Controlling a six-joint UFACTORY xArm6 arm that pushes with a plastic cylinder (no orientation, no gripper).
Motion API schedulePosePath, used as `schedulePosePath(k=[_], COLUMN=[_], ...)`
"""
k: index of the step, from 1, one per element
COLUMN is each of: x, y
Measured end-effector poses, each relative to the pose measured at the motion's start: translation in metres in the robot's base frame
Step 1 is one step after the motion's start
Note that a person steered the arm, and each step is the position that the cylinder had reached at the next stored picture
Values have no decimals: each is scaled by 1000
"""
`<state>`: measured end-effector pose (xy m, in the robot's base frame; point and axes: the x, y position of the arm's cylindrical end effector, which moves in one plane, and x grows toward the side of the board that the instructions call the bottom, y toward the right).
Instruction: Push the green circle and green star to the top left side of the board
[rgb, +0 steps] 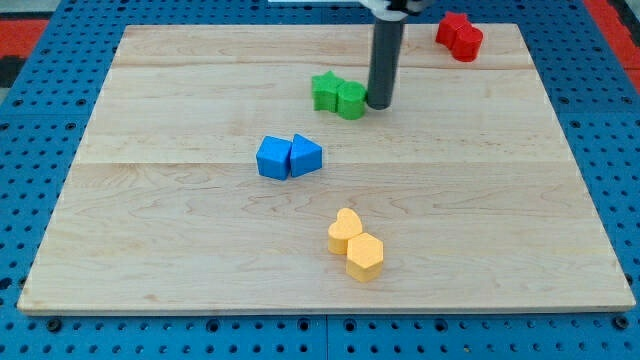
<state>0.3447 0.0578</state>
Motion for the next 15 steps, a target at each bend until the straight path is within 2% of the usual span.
schedulePosePath(k=[3, 4, 5, 6, 11, 13, 15], x=[-29, -14, 33, 44, -45, -83, -119], y=[-76, -57, -50, -76, -113, -147, -148])
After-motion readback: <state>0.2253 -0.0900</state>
